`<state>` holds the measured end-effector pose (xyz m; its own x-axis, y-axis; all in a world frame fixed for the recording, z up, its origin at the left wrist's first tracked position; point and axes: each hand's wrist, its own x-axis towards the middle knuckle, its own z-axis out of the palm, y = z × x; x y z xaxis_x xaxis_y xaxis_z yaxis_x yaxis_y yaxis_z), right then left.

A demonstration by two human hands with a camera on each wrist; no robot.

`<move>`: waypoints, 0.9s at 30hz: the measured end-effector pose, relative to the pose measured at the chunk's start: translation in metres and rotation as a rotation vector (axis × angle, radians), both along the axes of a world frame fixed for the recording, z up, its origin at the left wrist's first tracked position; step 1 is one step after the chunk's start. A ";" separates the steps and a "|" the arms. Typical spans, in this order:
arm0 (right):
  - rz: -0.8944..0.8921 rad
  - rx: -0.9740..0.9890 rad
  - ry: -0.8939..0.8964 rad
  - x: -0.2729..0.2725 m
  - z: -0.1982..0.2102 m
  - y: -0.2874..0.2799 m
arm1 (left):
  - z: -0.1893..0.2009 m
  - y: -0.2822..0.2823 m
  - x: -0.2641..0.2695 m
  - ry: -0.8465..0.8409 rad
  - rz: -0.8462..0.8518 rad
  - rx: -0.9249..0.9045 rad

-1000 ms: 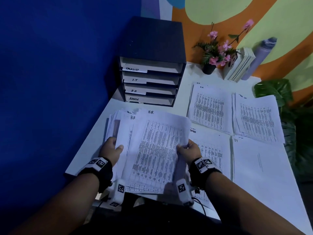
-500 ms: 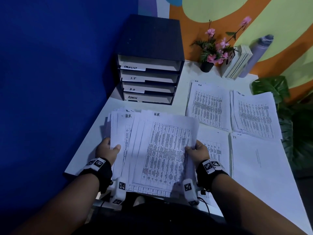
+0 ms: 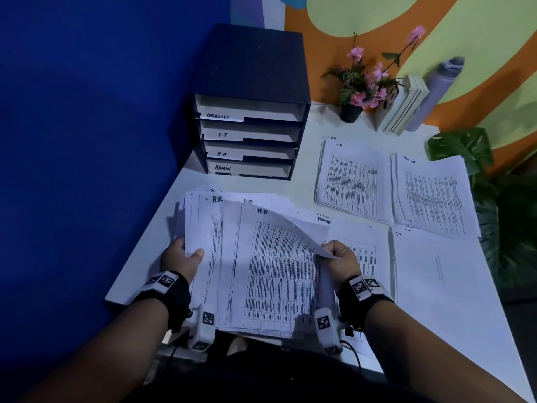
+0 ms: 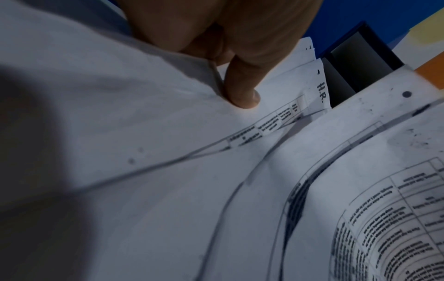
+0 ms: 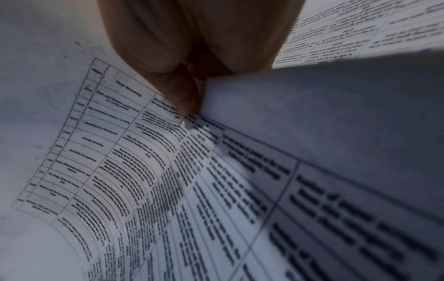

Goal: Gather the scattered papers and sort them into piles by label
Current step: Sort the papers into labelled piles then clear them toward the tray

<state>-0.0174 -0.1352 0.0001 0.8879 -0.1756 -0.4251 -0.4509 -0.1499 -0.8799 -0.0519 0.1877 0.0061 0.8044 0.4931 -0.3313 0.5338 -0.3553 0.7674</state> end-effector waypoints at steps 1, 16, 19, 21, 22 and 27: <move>-0.008 0.039 -0.002 0.000 -0.001 0.001 | 0.001 0.000 0.000 0.000 0.000 0.001; -0.001 -0.036 0.018 0.004 0.005 0.010 | -0.001 -0.006 0.003 -0.081 0.003 -0.109; 0.064 -0.034 0.059 0.005 0.010 0.015 | 0.001 -0.010 0.004 -0.073 0.006 -0.132; 0.159 -0.170 0.054 0.004 0.015 0.017 | 0.000 -0.010 0.004 -0.086 0.008 -0.134; 0.184 -0.224 0.051 0.003 0.016 0.017 | -0.001 -0.010 0.004 -0.099 0.008 -0.123; 0.114 -0.188 0.040 0.000 0.017 0.012 | -0.006 -0.001 0.004 -0.067 0.029 -0.030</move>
